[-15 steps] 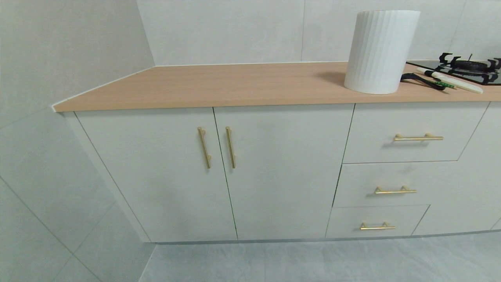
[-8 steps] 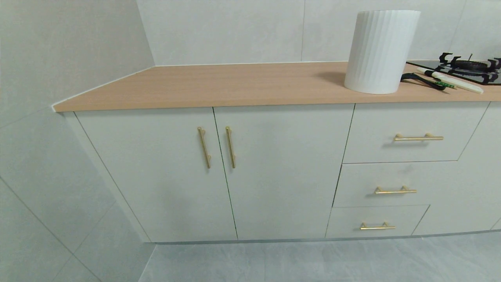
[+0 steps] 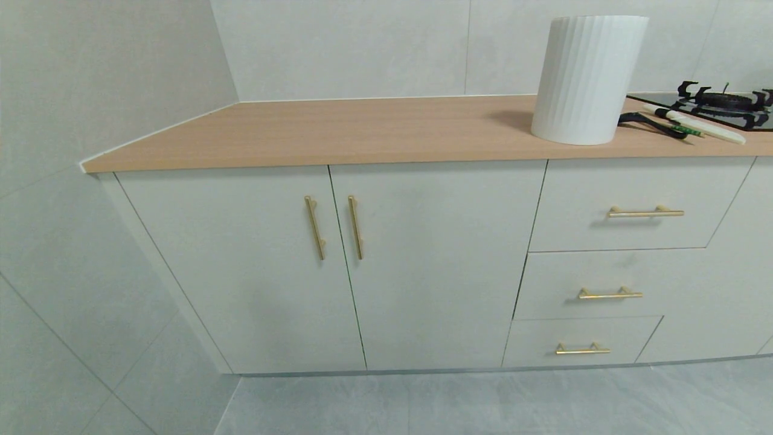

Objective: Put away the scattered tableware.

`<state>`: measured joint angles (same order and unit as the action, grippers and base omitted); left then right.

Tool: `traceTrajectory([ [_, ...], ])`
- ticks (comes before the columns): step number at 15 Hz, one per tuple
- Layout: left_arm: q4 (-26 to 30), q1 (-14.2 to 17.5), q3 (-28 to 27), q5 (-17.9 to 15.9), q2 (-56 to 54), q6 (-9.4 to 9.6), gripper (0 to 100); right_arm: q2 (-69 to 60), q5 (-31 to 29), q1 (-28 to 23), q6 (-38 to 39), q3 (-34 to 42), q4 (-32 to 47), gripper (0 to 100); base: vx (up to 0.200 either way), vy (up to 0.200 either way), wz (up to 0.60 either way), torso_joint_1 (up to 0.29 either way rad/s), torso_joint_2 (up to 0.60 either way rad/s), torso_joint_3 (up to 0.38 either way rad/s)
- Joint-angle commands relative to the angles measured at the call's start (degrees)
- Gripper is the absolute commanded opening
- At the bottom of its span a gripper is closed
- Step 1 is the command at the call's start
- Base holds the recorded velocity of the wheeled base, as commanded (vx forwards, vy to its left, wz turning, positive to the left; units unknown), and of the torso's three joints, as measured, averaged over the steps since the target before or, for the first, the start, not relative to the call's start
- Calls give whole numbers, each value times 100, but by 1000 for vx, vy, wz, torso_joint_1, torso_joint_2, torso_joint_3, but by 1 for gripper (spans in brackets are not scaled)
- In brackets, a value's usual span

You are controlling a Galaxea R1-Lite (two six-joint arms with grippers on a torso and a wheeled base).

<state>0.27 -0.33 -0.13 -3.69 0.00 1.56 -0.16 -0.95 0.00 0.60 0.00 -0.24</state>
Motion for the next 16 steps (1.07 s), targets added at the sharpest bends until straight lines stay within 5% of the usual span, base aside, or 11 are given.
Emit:
traceTrajectory([
  [1, 0, -2, -4, 0, 9, 2, 100, 16, -2, 0, 2, 0, -2, 100, 0, 0, 0, 0, 0, 0],
  [9, 0, -2, -4, 97, 9, -86, 100, 16, 7, 0, -7, 0, 7, 100, 0, 0, 0, 0, 0, 0],
  [16, 0, -2, -4, 97, 9, -86, 100, 16, 7, 0, 2, 0, -2, 100, 0, -200, 0, 4, 0, 3],
])
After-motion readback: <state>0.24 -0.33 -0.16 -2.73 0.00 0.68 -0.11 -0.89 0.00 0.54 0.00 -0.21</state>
